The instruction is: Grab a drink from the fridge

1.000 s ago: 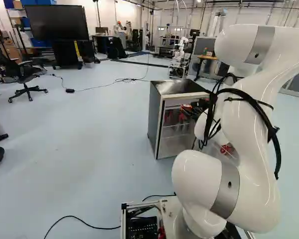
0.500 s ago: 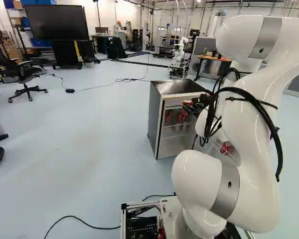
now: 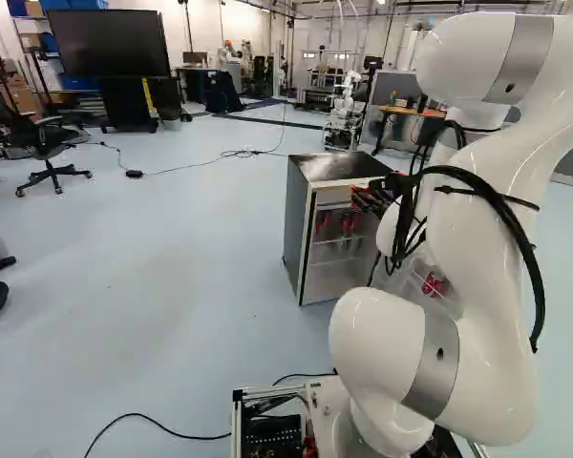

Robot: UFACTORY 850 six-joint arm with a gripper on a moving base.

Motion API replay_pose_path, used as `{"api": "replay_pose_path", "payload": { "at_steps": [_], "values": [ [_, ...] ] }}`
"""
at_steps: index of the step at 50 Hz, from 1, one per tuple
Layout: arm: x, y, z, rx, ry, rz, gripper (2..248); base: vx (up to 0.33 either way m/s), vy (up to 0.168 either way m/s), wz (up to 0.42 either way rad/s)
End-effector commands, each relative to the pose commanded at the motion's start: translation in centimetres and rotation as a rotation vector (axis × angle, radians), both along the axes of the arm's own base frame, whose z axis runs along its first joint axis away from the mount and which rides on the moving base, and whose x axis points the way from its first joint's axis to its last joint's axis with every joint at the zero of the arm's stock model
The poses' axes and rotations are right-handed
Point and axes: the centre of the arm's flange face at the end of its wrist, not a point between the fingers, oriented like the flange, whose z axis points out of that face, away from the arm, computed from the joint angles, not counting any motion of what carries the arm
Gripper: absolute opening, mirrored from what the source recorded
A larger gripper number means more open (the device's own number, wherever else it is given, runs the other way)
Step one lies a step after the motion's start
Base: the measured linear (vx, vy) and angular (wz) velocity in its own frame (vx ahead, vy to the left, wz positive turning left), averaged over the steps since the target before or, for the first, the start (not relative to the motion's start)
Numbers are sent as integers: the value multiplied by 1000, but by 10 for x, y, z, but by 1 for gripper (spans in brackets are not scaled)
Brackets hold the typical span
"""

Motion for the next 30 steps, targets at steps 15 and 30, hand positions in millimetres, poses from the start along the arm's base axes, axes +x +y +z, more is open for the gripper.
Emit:
{"api": "replay_pose_path", "payload": {
  "at_steps": [15, 30],
  "values": [
    [4, -1, 14, -26, 1, 1, 98, 0, 0, 0],
    [9, -2, 28, -52, -4, 3, 98, 0, 0, 0]
  ]
}}
